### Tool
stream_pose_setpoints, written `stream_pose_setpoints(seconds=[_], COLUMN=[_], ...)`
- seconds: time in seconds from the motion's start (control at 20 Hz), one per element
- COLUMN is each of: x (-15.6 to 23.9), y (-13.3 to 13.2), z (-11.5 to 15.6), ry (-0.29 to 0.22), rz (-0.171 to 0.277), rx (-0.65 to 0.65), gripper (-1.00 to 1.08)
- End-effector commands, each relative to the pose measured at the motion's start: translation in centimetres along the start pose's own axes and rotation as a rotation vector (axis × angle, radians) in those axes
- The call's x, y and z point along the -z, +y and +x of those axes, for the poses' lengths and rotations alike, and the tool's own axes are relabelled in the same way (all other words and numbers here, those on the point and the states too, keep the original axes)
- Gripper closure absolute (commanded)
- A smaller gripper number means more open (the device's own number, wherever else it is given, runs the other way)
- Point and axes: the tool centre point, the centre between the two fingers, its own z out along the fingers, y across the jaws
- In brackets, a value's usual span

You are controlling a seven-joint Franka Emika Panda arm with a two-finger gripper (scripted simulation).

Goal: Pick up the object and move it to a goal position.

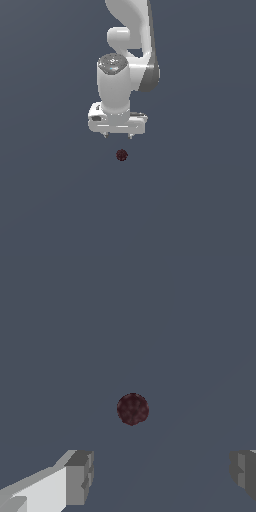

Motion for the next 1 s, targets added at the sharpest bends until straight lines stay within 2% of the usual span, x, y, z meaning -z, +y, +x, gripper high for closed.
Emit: stream_pose_setpoints(seconds=[0.0,0.45,0.95], x=[0.0,1.0,0.6], y=[0.0,-1.8,-1.8], z=[0.0,0.4,0.4], ry=[0.000,0.010,0.007], rz=[0.000,0.031,0.033], rx=[0.000,0.028,-0.019], gripper=[-0.92,-0.92,-0.92])
